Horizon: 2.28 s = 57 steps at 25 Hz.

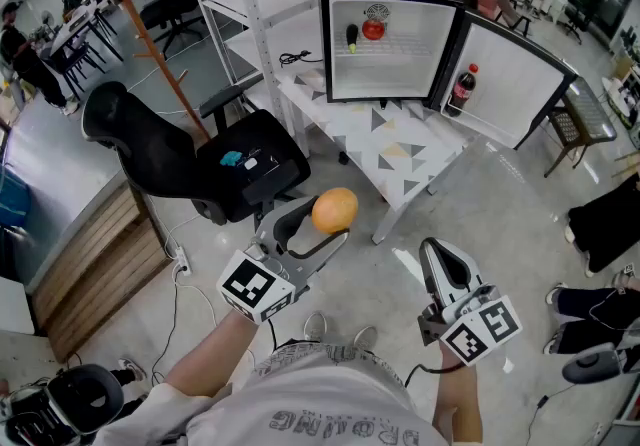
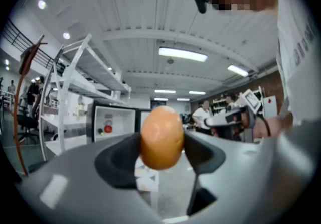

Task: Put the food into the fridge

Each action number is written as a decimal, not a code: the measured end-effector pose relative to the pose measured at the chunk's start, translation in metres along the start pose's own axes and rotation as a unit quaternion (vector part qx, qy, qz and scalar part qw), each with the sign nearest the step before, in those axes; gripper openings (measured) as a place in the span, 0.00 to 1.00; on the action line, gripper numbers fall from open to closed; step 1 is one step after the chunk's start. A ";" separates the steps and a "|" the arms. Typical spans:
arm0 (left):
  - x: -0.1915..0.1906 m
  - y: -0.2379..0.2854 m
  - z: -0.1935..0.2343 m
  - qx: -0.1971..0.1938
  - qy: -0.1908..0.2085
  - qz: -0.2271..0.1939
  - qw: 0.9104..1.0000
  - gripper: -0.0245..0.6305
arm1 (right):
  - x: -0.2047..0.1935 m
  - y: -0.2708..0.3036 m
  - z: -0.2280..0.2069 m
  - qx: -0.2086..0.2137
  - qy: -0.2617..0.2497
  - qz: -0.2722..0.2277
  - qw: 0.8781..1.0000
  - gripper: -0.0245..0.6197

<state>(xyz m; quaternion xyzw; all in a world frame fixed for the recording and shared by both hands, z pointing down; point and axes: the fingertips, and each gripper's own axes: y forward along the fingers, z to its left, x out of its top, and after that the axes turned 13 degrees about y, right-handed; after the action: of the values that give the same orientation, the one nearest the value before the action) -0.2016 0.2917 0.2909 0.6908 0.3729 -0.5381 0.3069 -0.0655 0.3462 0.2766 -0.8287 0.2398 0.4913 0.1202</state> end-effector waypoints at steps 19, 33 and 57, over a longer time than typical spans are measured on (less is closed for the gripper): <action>0.004 0.020 -0.018 -0.006 0.003 0.007 1.000 0.47 | 0.005 -0.011 -0.020 -0.006 0.004 0.001 1.000 0.04; 0.013 0.049 -0.067 0.001 0.014 0.017 1.000 0.46 | 0.013 -0.055 -0.051 0.012 0.007 0.005 1.000 0.04; 0.019 0.078 -0.099 0.029 0.017 0.028 0.999 0.46 | 0.026 -0.083 -0.085 0.037 0.012 0.013 0.999 0.04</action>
<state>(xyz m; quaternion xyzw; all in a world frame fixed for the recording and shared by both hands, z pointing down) -0.0819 0.3354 0.2976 0.7187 0.3425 -0.5281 0.2955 0.0518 0.3732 0.2922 -0.8261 0.2699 0.4739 0.1417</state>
